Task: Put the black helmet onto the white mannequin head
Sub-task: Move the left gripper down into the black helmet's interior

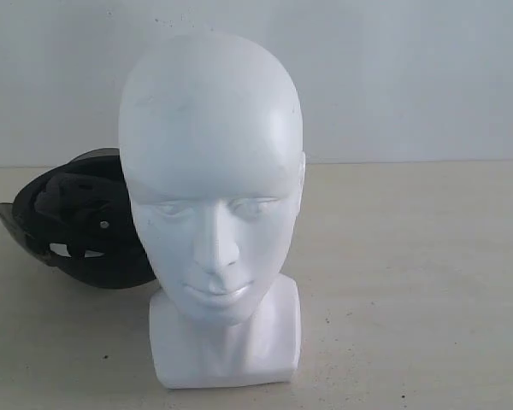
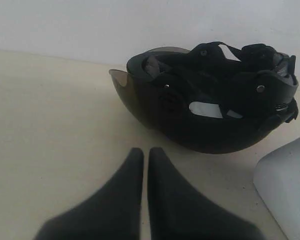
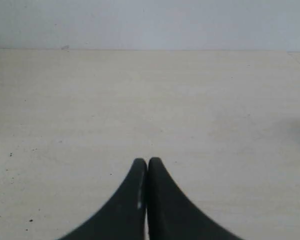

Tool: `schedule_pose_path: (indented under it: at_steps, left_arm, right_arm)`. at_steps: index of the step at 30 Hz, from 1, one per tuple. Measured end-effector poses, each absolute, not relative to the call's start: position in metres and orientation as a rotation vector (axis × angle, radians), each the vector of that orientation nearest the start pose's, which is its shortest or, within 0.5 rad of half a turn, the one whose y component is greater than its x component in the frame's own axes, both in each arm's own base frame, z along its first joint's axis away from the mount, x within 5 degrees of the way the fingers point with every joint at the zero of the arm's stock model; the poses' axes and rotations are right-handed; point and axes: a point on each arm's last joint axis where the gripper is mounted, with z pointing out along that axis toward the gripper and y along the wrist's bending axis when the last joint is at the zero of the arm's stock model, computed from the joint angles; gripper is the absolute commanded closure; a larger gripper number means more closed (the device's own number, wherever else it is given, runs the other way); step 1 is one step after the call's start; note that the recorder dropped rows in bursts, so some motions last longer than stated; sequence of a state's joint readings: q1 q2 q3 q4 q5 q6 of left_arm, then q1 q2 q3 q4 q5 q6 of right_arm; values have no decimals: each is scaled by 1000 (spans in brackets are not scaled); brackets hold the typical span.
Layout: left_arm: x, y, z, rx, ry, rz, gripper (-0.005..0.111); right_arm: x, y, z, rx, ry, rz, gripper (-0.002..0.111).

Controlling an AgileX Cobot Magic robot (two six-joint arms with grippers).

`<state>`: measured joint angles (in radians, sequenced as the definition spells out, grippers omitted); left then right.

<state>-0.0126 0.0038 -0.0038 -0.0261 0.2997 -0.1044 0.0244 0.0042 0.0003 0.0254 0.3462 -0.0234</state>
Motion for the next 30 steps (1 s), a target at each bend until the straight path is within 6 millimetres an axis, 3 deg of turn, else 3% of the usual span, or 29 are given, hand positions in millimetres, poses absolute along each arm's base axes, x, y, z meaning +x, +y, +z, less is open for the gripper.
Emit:
schedule_pose_path:
  at_steps: [24, 26, 30]
  left_arm:
    - [55, -1, 187, -86, 1782, -100, 102]
    - [53, -2, 201, -105, 1747, -121, 102]
    - [35, -2, 271, -104, 1582, -144, 102]
  right_arm:
    - [54, 2, 182, -28, 1834, 25, 108]
    - [54, 2, 182, -28, 1834, 25, 108]
    - [54, 2, 182, -28, 1834, 25, 108]
